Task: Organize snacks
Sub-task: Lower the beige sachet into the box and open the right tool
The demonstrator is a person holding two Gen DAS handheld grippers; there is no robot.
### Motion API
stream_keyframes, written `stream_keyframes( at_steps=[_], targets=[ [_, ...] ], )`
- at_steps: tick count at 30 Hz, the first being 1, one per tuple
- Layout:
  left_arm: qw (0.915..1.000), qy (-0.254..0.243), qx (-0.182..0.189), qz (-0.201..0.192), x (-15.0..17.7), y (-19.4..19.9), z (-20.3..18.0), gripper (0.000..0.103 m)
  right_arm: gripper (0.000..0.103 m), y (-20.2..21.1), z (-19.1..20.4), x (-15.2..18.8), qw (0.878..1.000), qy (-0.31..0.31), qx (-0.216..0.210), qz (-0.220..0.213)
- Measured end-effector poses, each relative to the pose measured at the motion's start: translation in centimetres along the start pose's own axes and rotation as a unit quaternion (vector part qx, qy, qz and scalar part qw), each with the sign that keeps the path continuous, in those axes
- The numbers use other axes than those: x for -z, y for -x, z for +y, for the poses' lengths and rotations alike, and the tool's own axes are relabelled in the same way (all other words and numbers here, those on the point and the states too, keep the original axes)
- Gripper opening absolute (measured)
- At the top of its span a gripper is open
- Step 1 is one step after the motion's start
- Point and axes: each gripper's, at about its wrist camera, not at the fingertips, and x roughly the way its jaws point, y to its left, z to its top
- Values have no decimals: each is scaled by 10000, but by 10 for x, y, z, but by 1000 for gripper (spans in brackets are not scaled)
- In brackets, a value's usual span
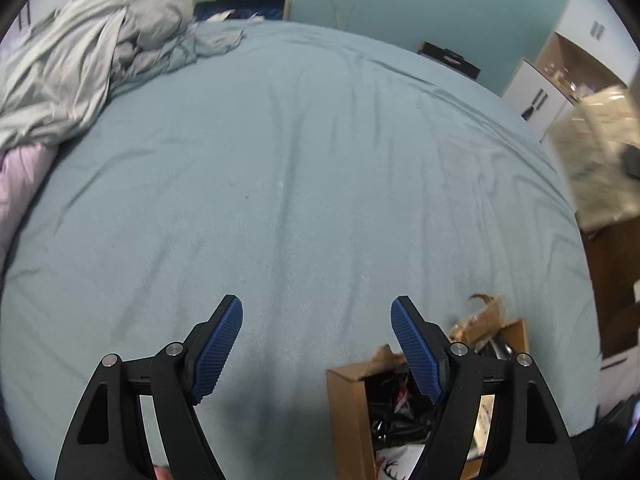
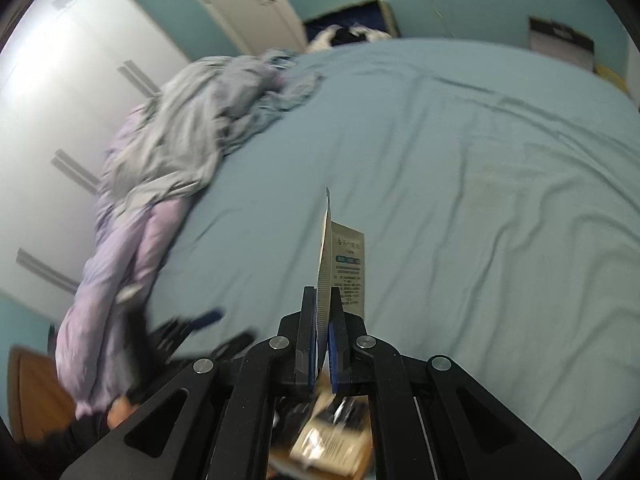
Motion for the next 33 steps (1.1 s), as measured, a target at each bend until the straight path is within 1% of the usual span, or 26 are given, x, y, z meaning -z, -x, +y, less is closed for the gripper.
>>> stream_keyframes(
  at_steps=[2, 4, 5, 7, 9, 10, 12, 13, 16, 17, 18, 19, 20, 21, 22, 23, 24, 25, 26, 28, 29, 31, 33],
  targets=[
    [9999, -122, -29, -94, 4, 5, -3, 78, 3, 24, 12, 26, 9997, 79, -200, -130],
    [9996, -244, 2, -104, 9, 8, -7, 81, 3, 35, 16, 46, 9996, 220, -135, -127],
    [9994, -343, 12, -103, 12, 9, -10, 81, 3, 33, 17, 57, 9995, 306, -3, -98],
    [9984, -545, -95, -122, 18, 12, -17, 82, 3, 20, 22, 72, 9982, 449, 402, -55],
    [9962, -836, -212, -92, 22, 13, -23, 82, 3, 4, 25, 93, 9968, 480, 644, -44],
    [9946, -1010, -218, -76, 25, 15, -26, 83, 3, -7, 27, 102, 9961, 449, 757, -71],
    [9925, -1199, -211, -118, 30, 21, -32, 84, 4, -27, 29, 116, 9950, 313, 945, -58],
    [9920, -1230, -236, -159, 32, 24, -33, 85, 4, -41, 39, 121, 9949, 253, 975, 73],
    [9913, -1278, -265, -166, 38, 30, -37, 86, 8, -76, 40, 129, 9938, 119, 917, 617],
    [9912, -1287, -273, -138, 40, 31, -38, 86, 8, -84, 39, 128, 9931, 180, 918, 713],
    [9912, -1287, -278, -115, 41, 31, -38, 86, 8, -87, 40, 129, 9927, 296, 923, 723],
    [9914, -1278, -276, -70, 42, 32, -38, 86, 8, -87, 40, 126, 9928, 412, 942, 616],
    [9916, -1268, -262, -14, 44, 32, -38, 86, 11, -83, 38, 127, 9931, 466, 988, 437],
    [9916, -1268, -254, 27, 45, 31, -39, 86, 15, -74, 35, 131, 9932, 480, 1032, 249],
    [9914, -1284, -243, 104, 47, 31, -40, 86, 30, -63, 32, 141, 9929, 461, 1098, 9],
    [9912, -1300, -219, 148, 49, 30, -42, 86, 52, -58, 30, 145, 9927, 410, 1116, -222],
    [9910, -1314, -185, 182, 49, 29, -43, 86, 64, -54, 30, 149, 9935, 297, 1003, -439],
    [9908, -1326, -162, 202, 51, 28, -46, 86, 81, -51, 31, 152, 9946, 161, 840, -583],
    [9906, -1342, -146, 221, 52, 28, -48, 86, 86, -49, 29, 154, 9954, 4, 622, -730],
    [9898, -1396, -134, 232, 54, 29, -53, 86, 86, -45, 27, 160, 9945, -250, 185, -1000],
    [9894, -1427, -141, 217, 55, 30, -54, 86, 87, -50, 23, 158, 9945, -262, 162, -998],
    [9887, -1478, -190, 185, 57, 32, -56, 86, 87, -57, 15, 158, 9963, -177, 429, -720],
    [9891, -1439, -226, 200, 58, 32, -56, 86, 87, -65, 8, 161, 9942, -204, 933, -490]
  ],
)
